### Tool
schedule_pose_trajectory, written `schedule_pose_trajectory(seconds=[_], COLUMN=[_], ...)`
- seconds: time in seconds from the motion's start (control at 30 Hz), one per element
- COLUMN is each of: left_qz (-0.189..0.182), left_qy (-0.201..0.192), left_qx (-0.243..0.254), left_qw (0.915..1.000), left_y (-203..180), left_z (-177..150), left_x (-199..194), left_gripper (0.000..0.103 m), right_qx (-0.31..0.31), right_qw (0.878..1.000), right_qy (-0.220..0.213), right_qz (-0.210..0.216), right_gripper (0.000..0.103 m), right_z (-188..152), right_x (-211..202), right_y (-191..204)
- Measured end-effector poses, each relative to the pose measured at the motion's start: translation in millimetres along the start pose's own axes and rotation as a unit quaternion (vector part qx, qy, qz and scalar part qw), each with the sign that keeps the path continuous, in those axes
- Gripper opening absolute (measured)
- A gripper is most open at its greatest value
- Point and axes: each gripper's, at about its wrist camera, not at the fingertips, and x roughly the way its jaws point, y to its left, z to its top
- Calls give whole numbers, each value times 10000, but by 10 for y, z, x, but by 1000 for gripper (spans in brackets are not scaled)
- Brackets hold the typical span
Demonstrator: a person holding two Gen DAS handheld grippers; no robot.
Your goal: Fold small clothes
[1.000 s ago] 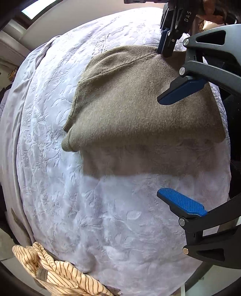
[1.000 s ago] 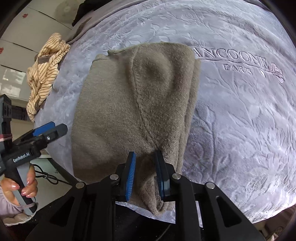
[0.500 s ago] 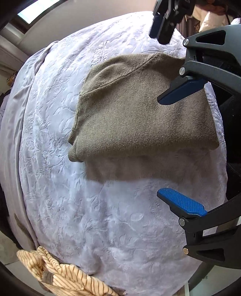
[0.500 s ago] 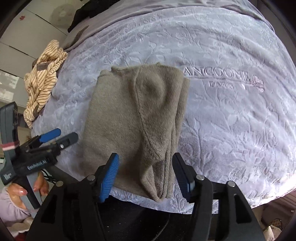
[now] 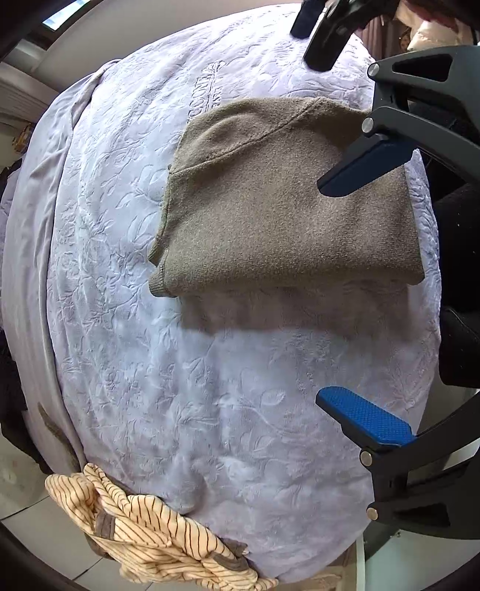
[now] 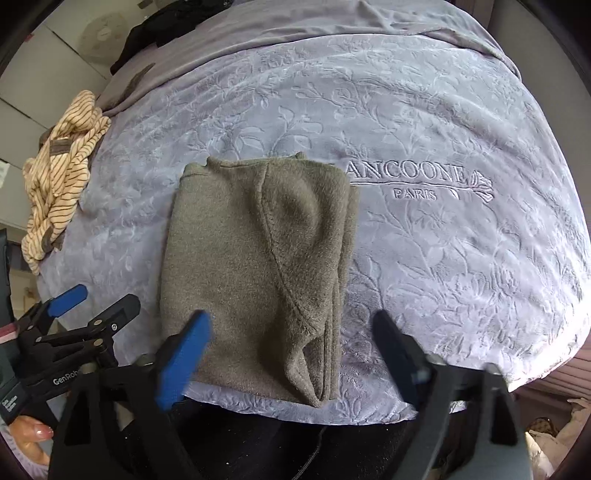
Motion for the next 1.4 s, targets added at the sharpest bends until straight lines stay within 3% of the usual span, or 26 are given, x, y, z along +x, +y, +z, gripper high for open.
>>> schedule_pose_trajectory(seconds=[0.2,0.53,1.4], left_qz=[32,107,127], left_qy=[-17,-32,-16], left_qx=[12,32,19], left_qw=[10000,9999,9999], left_y=[-13,-23,-21], left_z=[-13,-16,-26], left_x=[-29,-63,-61], left_gripper=[103,103,103], right_qx=[87,-2,10], right_qw=[10000,9992,9987], right_qy=[-13,135,258], right_qz=[2,-379,-439], right_gripper=[103,103,103], right_z=[6,-9,5], right_x=[-21,12,59], right_y=[-5,5,25])
